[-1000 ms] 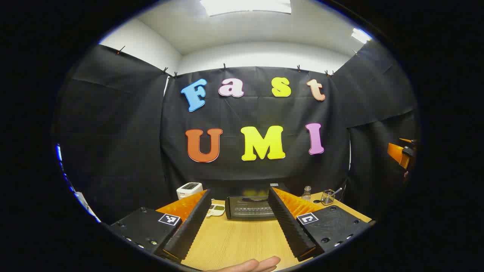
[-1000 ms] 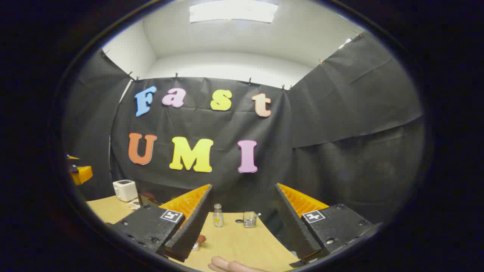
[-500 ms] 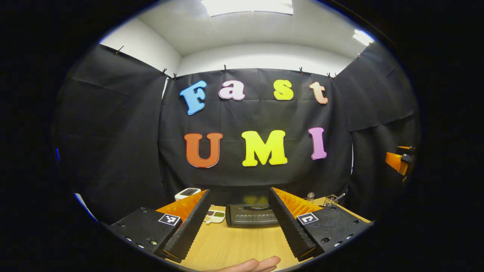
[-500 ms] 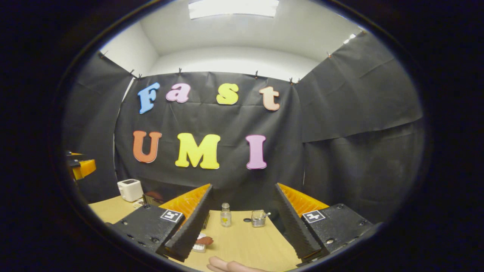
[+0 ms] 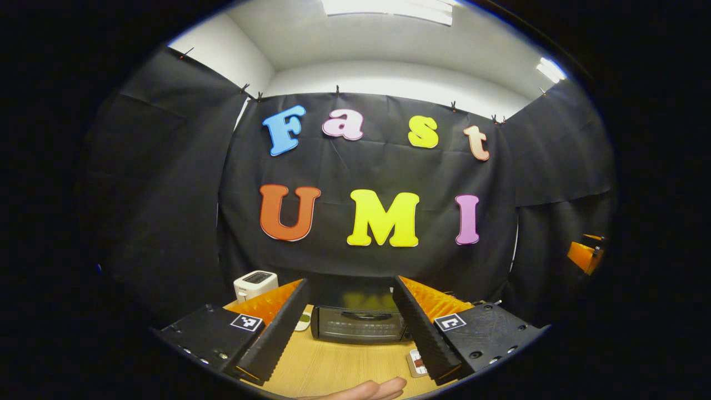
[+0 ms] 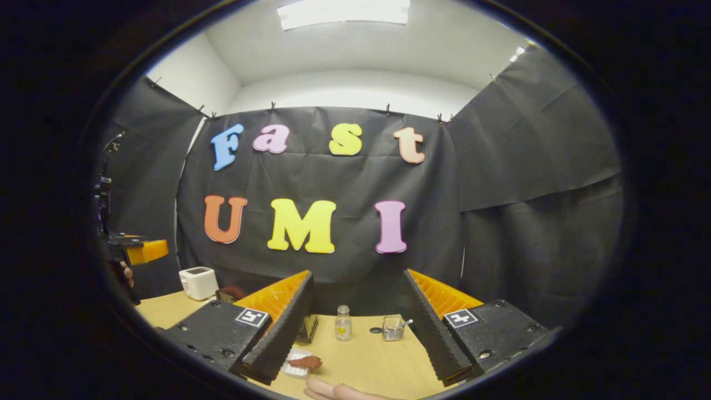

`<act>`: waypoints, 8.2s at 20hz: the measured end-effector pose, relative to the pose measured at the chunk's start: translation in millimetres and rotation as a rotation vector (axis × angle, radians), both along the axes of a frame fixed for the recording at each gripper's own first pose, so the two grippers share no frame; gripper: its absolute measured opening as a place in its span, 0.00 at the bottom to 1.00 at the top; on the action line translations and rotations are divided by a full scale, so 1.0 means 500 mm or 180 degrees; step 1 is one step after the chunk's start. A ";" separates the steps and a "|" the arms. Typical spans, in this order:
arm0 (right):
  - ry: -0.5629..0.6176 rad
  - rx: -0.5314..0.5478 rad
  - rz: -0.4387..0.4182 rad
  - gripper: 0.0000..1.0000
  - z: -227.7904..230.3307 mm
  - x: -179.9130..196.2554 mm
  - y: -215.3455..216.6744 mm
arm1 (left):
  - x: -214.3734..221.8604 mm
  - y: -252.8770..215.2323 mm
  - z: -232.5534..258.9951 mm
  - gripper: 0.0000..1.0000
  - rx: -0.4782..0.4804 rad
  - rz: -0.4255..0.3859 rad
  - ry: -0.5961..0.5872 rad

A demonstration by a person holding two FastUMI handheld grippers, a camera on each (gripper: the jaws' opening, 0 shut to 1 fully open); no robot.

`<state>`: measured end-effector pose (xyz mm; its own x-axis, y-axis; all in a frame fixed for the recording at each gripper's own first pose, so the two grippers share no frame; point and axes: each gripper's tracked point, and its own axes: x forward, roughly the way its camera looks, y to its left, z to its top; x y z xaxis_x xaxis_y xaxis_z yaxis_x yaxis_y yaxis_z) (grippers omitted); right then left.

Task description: Open the electric oven with the left hand, put the food in, and close the electric oven.

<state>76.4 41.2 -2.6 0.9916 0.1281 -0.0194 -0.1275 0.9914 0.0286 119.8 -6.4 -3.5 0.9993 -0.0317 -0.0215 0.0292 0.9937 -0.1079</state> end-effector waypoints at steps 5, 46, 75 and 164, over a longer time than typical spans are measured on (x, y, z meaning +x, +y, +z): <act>-0.0011 0.0014 -0.0007 0.99 -0.007 0.033 -0.021 | 0.128 -0.051 -0.109 0.95 0.0097 -0.0208 0.0482; 0.0115 -0.0009 -0.0214 0.99 -0.071 0.068 -0.156 | 0.285 -0.143 -0.496 0.95 0.0402 -0.0506 0.1439; 0.0442 -0.0068 -0.0023 1.00 -0.144 0.111 -0.084 | 0.097 -0.123 -0.720 0.96 0.0557 -0.0469 0.1853; 0.1819 0.2272 0.0126 0.22 -0.768 0.504 0.806 | -0.110 0.266 -0.340 0.96 0.0258 0.0456 0.0612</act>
